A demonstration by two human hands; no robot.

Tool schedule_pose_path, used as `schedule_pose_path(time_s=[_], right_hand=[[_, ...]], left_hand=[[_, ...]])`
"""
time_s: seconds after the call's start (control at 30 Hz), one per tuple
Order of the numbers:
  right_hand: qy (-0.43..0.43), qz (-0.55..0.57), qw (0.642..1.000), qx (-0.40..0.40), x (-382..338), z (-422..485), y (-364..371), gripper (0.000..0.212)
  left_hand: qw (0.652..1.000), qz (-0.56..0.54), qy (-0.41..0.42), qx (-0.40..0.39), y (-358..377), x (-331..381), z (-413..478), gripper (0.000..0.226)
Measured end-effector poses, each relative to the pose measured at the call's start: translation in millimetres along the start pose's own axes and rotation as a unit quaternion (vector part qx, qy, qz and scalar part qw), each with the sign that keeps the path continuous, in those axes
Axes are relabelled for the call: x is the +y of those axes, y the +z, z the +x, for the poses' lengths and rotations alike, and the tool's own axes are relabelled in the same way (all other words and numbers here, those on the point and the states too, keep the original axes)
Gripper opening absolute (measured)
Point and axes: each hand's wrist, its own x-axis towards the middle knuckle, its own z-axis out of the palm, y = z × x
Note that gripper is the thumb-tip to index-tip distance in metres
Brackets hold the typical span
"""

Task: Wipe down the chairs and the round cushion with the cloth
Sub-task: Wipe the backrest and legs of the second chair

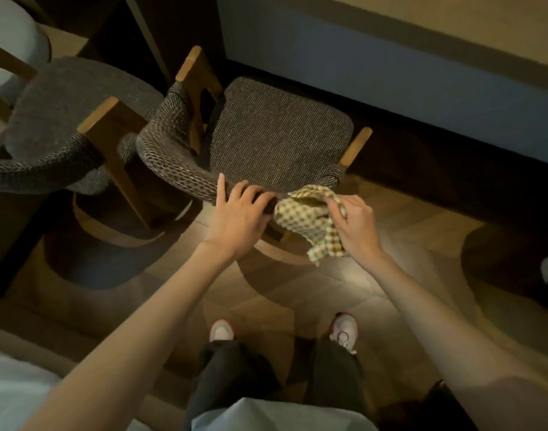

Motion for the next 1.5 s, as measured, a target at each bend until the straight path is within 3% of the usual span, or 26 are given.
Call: schedule_pose_path(time_s=[0.17, 0.27, 0.4, 0.47, 0.57, 0.7, 0.87, 0.93, 1.07, 1.2, 1.23, 1.3, 1.4, 1.5], right_hand=[[0.039, 0.044, 0.997, 0.050, 58, 8, -29, 0.028], [0.044, 0.076, 0.996, 0.022, 93, 19, -22, 0.030], [0.016, 0.117, 0.993, 0.028, 129, 37, 11, 0.038], [-0.038, 0.103, 0.993, 0.030, 149, 45, 40, 0.042], [-0.132, 0.066, 0.989, 0.026, 184, 56, 97, 0.055], [-0.162, 0.164, 0.965, 0.128, 209, 74, 166, 0.058], [-0.241, 0.234, 0.908, 0.250, 233, 108, 223, 0.059], [-0.253, 0.243, 0.891, 0.288, 242, 116, 246, 0.060], [-0.261, 0.177, 0.911, 0.267, 278, 113, 292, 0.060], [-0.276, 0.019, 0.942, 0.192, 306, 87, 313, 0.045], [-0.272, 0.006, 0.942, 0.194, 306, 85, 312, 0.038], [-0.273, 0.028, 0.939, 0.207, 302, 88, 306, 0.031], [-0.275, 0.054, 0.939, 0.199, 302, 101, 304, 0.045], [-0.294, 0.023, 0.946, 0.134, 324, 91, 318, 0.045]], left_hand=[[0.998, 0.017, -0.064, 0.019, 32, 63, 28, 0.046], [0.994, 0.032, -0.094, 0.048, 58, 81, 42, 0.044], [0.980, 0.099, -0.099, 0.144, 101, 92, 61, 0.035], [0.966, 0.142, -0.079, 0.203, 128, 95, 70, 0.033], [0.926, 0.212, -0.053, 0.308, 164, 87, 86, 0.035], [0.854, 0.289, -0.019, 0.433, 206, 71, 99, 0.039], [0.772, 0.343, -0.002, 0.536, 263, 58, 128, 0.055], [0.762, 0.362, 0.026, 0.536, 289, 46, 138, 0.058], [0.789, 0.403, 0.075, 0.457, 353, 20, 135, 0.064], [0.927, 0.193, 0.068, 0.315, 396, 9, 125, 0.072], [0.945, 0.137, 0.048, 0.294, 402, 10, 125, 0.072], [0.953, 0.071, 0.019, 0.294, 411, 14, 126, 0.068], [0.945, 0.028, -0.015, 0.325, 421, 18, 133, 0.065], [0.935, -0.010, -0.040, 0.352, 429, 20, 136, 0.066]])
